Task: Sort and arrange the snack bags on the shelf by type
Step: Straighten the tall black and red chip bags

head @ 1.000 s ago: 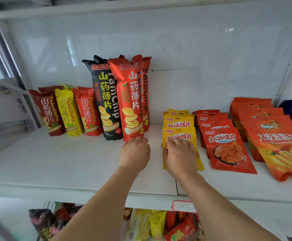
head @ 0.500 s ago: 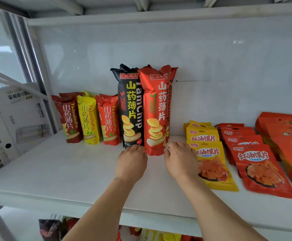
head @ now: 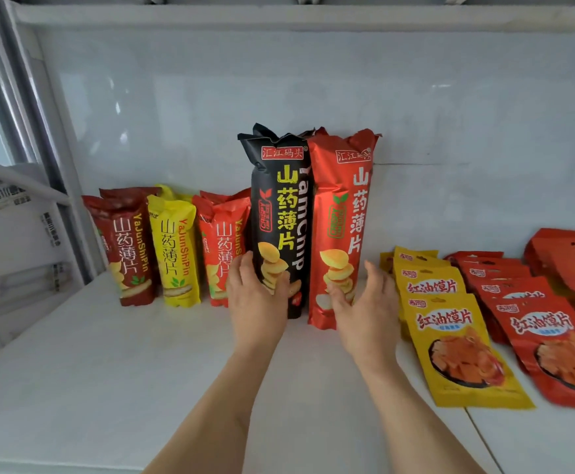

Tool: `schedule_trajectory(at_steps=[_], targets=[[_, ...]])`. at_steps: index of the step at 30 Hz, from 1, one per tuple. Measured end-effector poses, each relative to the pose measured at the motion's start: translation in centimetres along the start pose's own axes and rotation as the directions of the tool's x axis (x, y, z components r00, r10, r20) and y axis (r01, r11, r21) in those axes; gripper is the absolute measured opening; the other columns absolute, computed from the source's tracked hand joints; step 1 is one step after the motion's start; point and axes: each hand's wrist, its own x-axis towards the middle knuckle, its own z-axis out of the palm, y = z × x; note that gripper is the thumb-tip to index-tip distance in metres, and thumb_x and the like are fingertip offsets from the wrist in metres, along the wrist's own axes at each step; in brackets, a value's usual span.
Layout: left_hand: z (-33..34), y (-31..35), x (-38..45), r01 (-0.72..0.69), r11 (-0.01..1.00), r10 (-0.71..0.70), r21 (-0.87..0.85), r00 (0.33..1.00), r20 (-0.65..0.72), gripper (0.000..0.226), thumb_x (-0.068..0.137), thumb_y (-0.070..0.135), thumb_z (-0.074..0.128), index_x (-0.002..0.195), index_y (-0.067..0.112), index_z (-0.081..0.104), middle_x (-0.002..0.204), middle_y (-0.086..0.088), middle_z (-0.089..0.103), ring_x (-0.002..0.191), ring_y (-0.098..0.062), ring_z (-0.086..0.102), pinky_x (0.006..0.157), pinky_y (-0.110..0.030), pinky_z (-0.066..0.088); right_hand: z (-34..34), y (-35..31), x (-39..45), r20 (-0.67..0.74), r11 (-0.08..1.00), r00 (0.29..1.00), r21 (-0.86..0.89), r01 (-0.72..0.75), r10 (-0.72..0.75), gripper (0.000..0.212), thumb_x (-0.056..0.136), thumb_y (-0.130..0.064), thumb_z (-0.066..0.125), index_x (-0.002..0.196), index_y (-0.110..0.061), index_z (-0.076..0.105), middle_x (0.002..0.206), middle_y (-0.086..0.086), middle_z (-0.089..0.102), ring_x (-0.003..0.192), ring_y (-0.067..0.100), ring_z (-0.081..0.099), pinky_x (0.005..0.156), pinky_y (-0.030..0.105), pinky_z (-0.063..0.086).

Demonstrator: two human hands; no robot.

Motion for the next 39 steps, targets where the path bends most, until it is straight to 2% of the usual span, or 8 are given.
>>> schedule_trajectory(at_steps=[2,5,12,17,22,31,35,39], targets=[[0.2,-0.1,0.7,0.068,0.995,-0.065,-0.067,0.997,0.046,0.081,0.092,0.037,0.069,0.155,0.008,0.029,0.159,-0.01,0.032,0.149,-0.026,0.026,0.12,-0.04,0.026,0.1,0.0,0.5,0.092,0.995,0.993,0.061,-0.073,0.068,0.085,0.086,-0.053,0.066,0.151,-0.01,0.031,0.15,0.011,0.04,0.138,0.027,0.037,0.105,0.039,0.038],[0.4,-0.1,1.2,0.095,0.988,-0.087,-0.12,0.994,0.069,0.087,0.09,0.041,0.071,0.157,0.009,0.025,0.16,-0.009,0.032,0.15,-0.024,0.026,0.121,-0.038,0.025,0.2,-0.2,1.1,0.134,0.983,0.983,0.122,-0.138,0.121,0.094,0.085,-0.06,0.062,0.155,-0.013,0.021,0.156,0.009,0.032,0.143,0.025,0.031,0.109,0.038,0.035],[1.4,0.6,2.8,0.086,0.987,-0.077,-0.133,0.995,0.07,0.095,0.085,0.043,0.076,0.158,0.015,0.023,0.159,-0.004,0.033,0.149,-0.021,0.03,0.119,-0.042,0.033,-0.5,-2.8,5.3,0.076,0.946,0.994,0.309,-0.1,0.081,0.092,0.084,-0.067,0.058,0.155,-0.024,0.02,0.154,0.002,0.034,0.138,0.018,0.039,0.097,0.029,0.039],[2.1,-1.0,2.6,0.193,0.972,-0.166,-0.132,0.968,0.187,0.109,0.068,0.054,0.079,0.156,0.026,0.022,0.153,-0.001,0.044,0.14,-0.023,0.045,0.11,-0.049,0.045,-0.5,-3.8,7.7,0.169,0.911,0.985,0.403,-0.09,0.023,0.089,0.082,-0.06,0.067,0.152,-0.031,0.02,0.143,-0.004,0.051,0.123,0.017,0.056,0.096,0.038,0.05],[2.1,-2.6,2.5,0.228,0.96,-0.183,-0.163,0.95,0.252,0.1,0.069,0.042,0.088,0.151,0.027,0.032,0.143,0.007,0.056,0.128,-0.017,0.056,0.104,-0.046,0.051,0.8,-3.4,8.2,0.136,0.907,0.991,0.416,-0.073,0.017,0.086,0.077,-0.052,0.076,0.146,-0.03,0.029,0.134,-0.004,0.053,0.117,0.016,0.059,0.092,0.042,0.057],[1.8,-3.3,2.6,0.215,0.957,-0.158,-0.192,0.948,0.275,0.098,0.068,0.052,0.085,0.15,0.032,0.036,0.137,0.013,0.058,0.125,-0.013,0.057,0.102,-0.045,0.053,1.3,-3.0,8.9,0.087,0.934,0.995,0.346,-0.082,0.055,0.104,0.074,-0.053,0.079,0.153,-0.027,0.017,0.138,0.006,0.036,0.121,0.019,0.051,0.09,0.04,0.056],[1.7,-3.5,2.6,0.223,0.951,-0.161,-0.213,0.948,0.275,0.091,0.075,0.037,0.087,0.151,0.029,0.037,0.134,0.012,0.06,0.122,-0.012,0.059,0.101,-0.043,0.054,1.2,-2.7,9.1,0.081,0.939,0.996,0.337,-0.067,0.042,0.101,0.074,-0.053,0.08,0.152,-0.026,0.021,0.136,0.006,0.039,0.119,0.018,0.051,0.087,0.035,0.053],[1.8,-3.4,2.5,0.211,0.951,-0.15,-0.227,0.955,0.257,0.085,0.077,0.03,0.087,0.149,0.028,0.04,0.13,0.014,0.061,0.118,-0.009,0.06,0.096,-0.028,0.052,1.1,-2.4,9.1,0.045,0.945,0.998,0.321,-0.06,0.048,0.103,0.072,-0.054,0.081,0.151,-0.026,0.021,0.136,0.007,0.038,0.115,0.015,0.049,0.089,0.036,0.052]])
